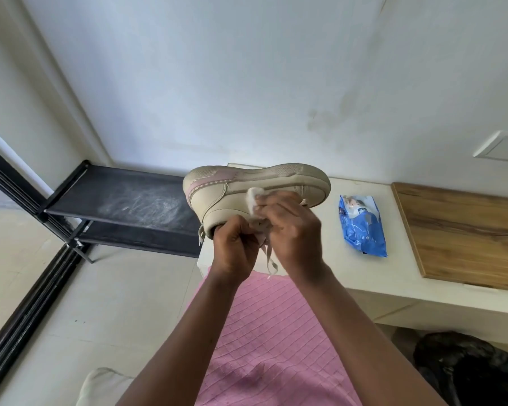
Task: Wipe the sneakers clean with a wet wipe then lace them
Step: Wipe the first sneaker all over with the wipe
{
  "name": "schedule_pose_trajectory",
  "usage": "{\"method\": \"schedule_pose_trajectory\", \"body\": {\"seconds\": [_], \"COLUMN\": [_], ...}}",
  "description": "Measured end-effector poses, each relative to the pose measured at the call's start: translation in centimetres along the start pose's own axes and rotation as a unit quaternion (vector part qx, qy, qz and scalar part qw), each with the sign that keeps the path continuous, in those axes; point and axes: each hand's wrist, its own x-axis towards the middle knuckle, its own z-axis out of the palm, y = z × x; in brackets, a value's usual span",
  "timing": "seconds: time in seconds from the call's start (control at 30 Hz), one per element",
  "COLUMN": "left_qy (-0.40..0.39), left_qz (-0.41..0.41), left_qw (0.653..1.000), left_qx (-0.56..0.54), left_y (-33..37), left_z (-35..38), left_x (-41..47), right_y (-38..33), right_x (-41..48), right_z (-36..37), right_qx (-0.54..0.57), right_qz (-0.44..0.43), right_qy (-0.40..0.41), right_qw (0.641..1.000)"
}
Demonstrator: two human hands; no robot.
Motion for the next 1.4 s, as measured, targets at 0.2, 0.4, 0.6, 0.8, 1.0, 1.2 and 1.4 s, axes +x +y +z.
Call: {"method": "schedule_pose_trajectory", "body": {"seconds": [0.2, 0.4, 0.6, 0.8, 1.0, 1.2, 1.4], "left_qy": [0.005, 0.004, -0.01, 0.03, -0.023, 0.063, 0.049], "left_qz": [0.004, 0.005, 0.002, 0.018, 0.148, 0.099, 0.137], "left_qw": [0.994, 0.992, 0.983, 0.992, 0.989, 0.99, 0.956], "left_qx": [-0.109, -0.126, -0.184, -0.122, 0.0, 0.08, 0.254], "left_y": [0.3, 0.5, 0.8, 0.5, -0.4, -0.6, -0.6], "left_z": [0.3, -1.2, -1.1, -0.6, -0.8, -1.6, -2.9], "left_x": [0.2, 0.8, 0.6, 0.4, 0.1, 0.6, 0.7], "right_y": [1.2, -1.0, 1.9, 0.7, -4.0, 0.6, 3.4], "right_x": [0.6, -1.0, 1.6, 1.9, 1.9, 2.8, 3.4], "right_z": [0.3, 0.5, -0.6, 1.0, 1.9, 0.5, 0.2], "right_qx": [-0.06, 0.012, -0.121, -0.129, -0.048, -0.108, -0.096], "right_qz": [0.065, -0.09, -0.049, 0.127, 0.056, 0.129, 0.299], "right_qy": [0.052, -0.068, 0.009, 0.097, -0.025, -0.037, 0.057], "right_qw": [0.995, 0.994, 0.991, 0.979, 0.997, 0.985, 0.948]}}
